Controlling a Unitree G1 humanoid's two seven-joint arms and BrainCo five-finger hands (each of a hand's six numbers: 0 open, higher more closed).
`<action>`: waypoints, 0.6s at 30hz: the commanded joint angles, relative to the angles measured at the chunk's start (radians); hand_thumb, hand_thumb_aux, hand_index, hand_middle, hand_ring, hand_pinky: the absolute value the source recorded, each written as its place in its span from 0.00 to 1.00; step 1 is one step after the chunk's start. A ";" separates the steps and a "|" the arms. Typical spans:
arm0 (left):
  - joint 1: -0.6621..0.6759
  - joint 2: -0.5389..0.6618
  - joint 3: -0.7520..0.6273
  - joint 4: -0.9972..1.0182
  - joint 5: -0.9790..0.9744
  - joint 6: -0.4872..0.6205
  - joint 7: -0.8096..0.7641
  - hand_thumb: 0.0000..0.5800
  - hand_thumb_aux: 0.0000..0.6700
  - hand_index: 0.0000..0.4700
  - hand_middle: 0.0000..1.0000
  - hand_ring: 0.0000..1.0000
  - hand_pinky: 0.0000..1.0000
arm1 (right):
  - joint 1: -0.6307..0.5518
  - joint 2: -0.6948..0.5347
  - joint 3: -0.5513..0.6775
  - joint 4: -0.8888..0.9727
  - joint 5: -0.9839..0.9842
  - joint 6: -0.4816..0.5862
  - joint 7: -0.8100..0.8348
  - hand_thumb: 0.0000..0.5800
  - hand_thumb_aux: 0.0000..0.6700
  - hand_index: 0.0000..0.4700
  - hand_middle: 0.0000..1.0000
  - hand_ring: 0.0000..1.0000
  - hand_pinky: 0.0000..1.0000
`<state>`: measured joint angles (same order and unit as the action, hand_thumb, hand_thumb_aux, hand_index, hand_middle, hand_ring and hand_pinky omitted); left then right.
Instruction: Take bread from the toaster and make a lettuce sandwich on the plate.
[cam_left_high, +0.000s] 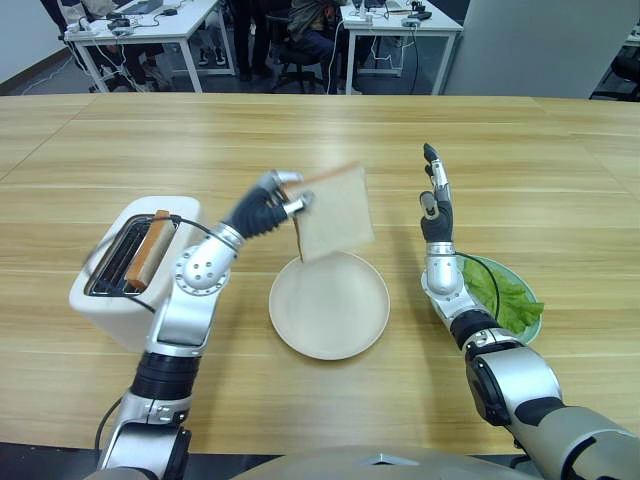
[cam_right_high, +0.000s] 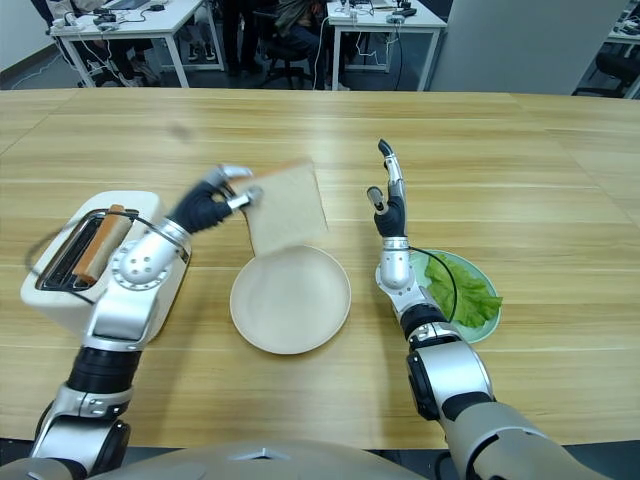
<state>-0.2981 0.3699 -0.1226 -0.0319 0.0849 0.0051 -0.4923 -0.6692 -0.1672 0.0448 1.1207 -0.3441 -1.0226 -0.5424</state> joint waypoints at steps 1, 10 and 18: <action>0.021 0.015 -0.048 0.105 -0.044 -0.004 -0.113 1.00 1.00 0.98 1.00 1.00 1.00 | -0.014 0.013 0.000 0.018 0.009 0.019 0.014 0.00 0.00 0.00 0.00 0.00 0.00; 0.019 -0.011 -0.127 0.313 0.052 -0.102 -0.078 1.00 1.00 0.98 1.00 1.00 1.00 | -0.003 0.016 0.016 0.005 -0.010 0.001 0.022 0.00 0.00 0.00 0.00 0.00 0.00; 0.024 -0.015 -0.150 0.364 0.086 -0.145 -0.069 1.00 1.00 0.98 1.00 1.00 1.00 | -0.003 0.017 0.026 0.004 -0.013 -0.003 0.027 0.00 0.00 0.00 0.00 0.00 0.00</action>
<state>-0.2697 0.3525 -0.2568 0.3098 0.1510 -0.1281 -0.5701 -0.6730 -0.1510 0.0660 1.1275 -0.3528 -1.0163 -0.5215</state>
